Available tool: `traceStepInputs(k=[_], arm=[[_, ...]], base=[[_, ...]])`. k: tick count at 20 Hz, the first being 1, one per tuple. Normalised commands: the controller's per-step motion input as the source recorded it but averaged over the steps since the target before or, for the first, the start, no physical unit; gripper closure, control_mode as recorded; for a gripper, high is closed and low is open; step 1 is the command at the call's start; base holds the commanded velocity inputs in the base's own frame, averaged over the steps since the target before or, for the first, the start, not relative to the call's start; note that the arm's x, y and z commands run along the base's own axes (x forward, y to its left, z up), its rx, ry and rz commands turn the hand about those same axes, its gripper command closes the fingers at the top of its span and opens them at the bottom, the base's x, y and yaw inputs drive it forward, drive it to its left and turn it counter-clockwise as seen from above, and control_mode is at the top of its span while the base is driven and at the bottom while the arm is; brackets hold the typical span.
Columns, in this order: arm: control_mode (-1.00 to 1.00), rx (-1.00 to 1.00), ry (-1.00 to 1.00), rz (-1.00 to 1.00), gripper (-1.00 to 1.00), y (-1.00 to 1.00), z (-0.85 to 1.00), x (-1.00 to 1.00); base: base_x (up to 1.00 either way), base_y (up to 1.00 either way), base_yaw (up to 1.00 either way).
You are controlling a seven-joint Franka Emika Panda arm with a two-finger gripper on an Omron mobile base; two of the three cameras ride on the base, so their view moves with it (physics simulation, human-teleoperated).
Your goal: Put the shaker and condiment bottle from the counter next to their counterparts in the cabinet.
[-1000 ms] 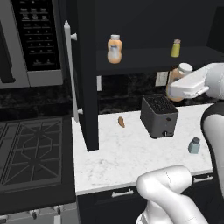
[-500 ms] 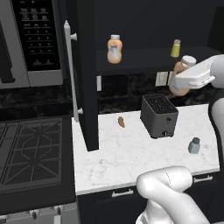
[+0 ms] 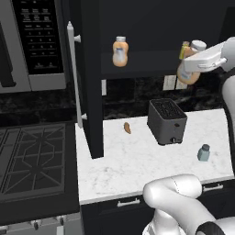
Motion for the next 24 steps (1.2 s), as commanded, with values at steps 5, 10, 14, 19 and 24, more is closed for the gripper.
traceStepInputs(k=[5,10,14,19,24], arm=[[-1.00,0.00,-0.04,0.02,1.00,0.00,0.02,0.63],[-1.00,0.00,-0.04,0.08,1.00,0.01,0.00,0.52],[-1.00,0.00,0.00,0.20,1.00,0.15,0.00,0.41],[-1.00,0.00,0.00,0.11,1.00,0.09,0.00,0.27],[-1.00,0.00,0.03,0.00,1.00,0.00,0.04,0.13]], base=[[0.00,0.00,0.00],[0.00,0.00,0.00],[0.00,0.00,0.00],[0.00,0.00,0.00],[0.00,0.00,0.00]])
